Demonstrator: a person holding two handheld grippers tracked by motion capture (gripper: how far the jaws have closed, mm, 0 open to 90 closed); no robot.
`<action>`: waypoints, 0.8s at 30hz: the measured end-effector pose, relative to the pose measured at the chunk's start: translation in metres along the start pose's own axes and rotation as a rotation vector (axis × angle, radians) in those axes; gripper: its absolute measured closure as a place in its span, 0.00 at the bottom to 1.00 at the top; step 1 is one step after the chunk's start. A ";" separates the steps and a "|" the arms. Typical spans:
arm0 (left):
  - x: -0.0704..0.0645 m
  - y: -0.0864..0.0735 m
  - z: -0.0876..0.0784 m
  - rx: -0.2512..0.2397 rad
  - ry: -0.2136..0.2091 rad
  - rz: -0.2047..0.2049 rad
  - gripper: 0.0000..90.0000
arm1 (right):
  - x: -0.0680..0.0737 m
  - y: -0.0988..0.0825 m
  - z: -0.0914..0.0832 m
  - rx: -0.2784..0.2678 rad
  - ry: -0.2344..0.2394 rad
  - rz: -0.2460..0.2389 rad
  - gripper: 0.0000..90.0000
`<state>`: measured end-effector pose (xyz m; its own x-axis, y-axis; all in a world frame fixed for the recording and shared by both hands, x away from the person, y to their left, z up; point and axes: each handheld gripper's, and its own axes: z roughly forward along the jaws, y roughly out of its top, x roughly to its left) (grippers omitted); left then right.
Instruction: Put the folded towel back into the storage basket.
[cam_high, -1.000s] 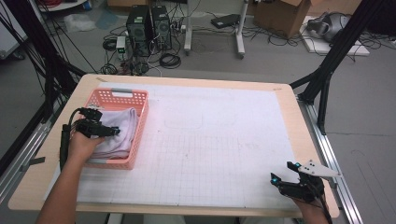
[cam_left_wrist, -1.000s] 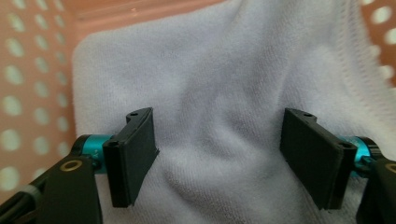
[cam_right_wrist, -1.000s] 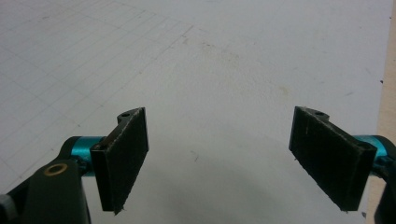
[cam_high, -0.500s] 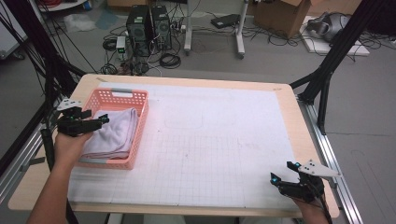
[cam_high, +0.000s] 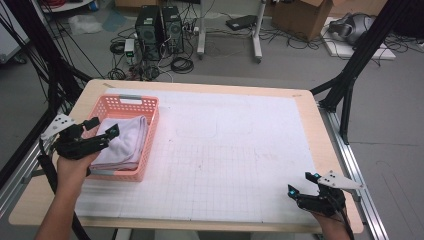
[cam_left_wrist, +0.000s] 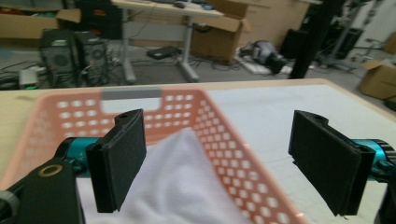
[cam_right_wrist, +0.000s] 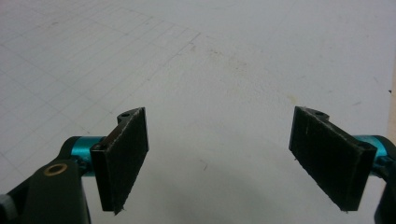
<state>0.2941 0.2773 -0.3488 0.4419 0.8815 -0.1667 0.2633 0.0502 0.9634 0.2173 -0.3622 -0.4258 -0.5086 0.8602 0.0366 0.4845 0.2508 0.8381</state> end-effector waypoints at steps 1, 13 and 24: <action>-0.006 -0.001 0.000 -0.010 -0.018 -0.001 0.23 | 0.000 0.000 0.000 0.001 0.000 0.001 0.21; -0.089 -0.014 0.021 -0.064 -0.191 0.014 0.24 | 0.001 0.004 0.008 -0.012 0.017 -0.006 0.21; -0.155 -0.055 0.052 -0.021 -0.315 0.062 0.26 | -0.002 0.004 0.006 -0.025 0.034 -0.005 0.21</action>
<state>0.2550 0.1134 -0.3869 0.7010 0.6948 -0.1608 0.2107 0.0136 0.9774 0.2248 -0.3598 -0.4261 -0.5348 0.8435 0.0508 0.4643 0.2431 0.8516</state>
